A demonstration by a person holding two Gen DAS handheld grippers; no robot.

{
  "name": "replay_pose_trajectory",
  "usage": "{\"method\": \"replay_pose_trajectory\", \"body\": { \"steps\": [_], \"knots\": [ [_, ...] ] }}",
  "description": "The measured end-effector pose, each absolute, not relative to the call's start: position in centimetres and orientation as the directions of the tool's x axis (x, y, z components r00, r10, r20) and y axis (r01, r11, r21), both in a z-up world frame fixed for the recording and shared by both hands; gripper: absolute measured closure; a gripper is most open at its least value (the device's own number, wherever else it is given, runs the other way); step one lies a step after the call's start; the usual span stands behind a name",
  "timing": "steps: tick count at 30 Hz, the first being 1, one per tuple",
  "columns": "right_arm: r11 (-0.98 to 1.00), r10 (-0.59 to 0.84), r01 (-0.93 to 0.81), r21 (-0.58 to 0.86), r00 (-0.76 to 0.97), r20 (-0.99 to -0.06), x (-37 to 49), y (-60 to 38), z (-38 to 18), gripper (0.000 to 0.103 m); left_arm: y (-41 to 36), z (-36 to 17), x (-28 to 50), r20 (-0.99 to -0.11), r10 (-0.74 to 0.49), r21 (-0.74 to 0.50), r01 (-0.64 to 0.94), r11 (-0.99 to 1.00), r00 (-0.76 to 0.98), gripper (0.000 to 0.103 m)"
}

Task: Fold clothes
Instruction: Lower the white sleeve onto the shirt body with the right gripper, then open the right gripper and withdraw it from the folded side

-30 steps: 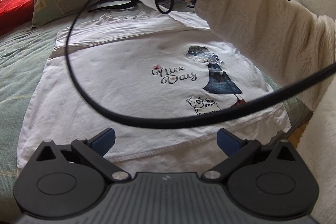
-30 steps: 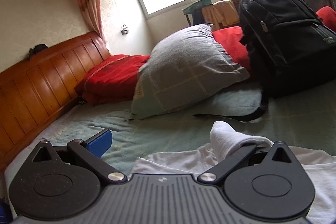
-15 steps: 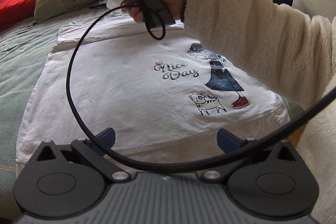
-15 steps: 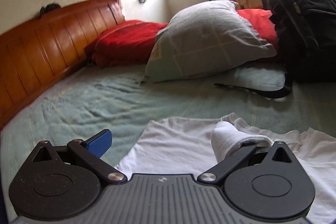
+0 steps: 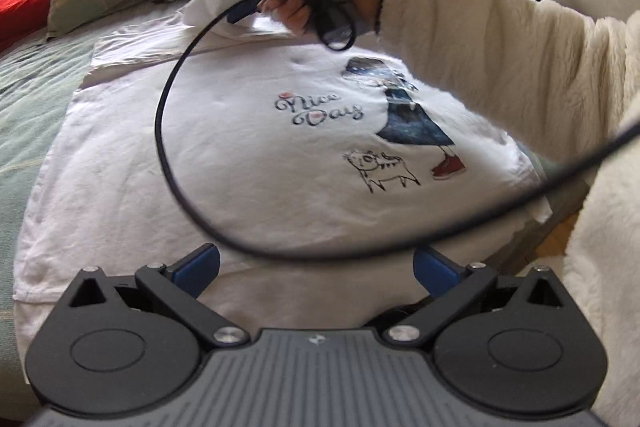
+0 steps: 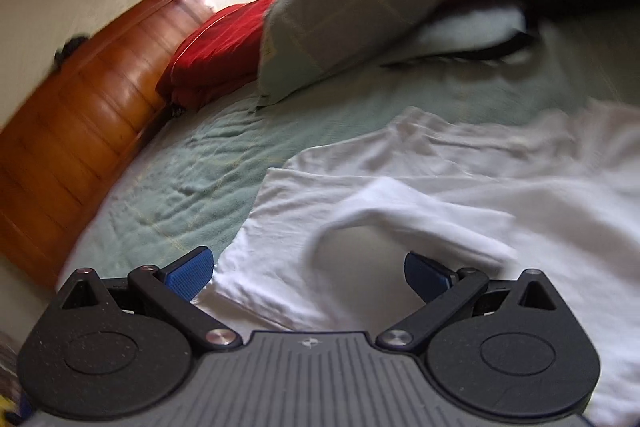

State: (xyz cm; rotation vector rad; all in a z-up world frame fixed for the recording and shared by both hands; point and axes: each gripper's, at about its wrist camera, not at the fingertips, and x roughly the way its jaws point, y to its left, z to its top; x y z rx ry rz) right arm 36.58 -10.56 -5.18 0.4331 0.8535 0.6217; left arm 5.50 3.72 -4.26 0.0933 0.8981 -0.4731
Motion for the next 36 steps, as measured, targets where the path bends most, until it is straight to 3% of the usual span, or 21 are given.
{"method": "replay_pose_trajectory", "body": {
  "steps": [9,16,24,36],
  "knots": [
    [0.658,0.685,-0.145,0.739,0.524,-0.506,39.0,-13.3,-6.5,0.000,3.9,-4.7,5.2,-0.768,-0.375,-0.138,0.438,0.888,0.519,0.001],
    [0.572,0.782,-0.299,0.763,0.478,-0.399,39.4,-7.7,-4.0,0.000,4.7,-4.9,5.3,-0.772,-0.355,-0.140,0.403,0.904,0.527,0.001],
    [0.558,0.820,-0.436,0.706,0.422,-0.388,38.6,-5.3,-2.5,0.000,5.3,-5.2,5.9,-0.770,-0.366,-0.150,0.408,0.900,0.522,0.001],
    [0.739,0.647,-0.384,0.553,0.631,-0.428,38.8,-15.0,1.0,0.000,4.7,-5.1,5.7,-0.774,-0.366,-0.134,0.430,0.893,0.517,0.001]
  ]
}}
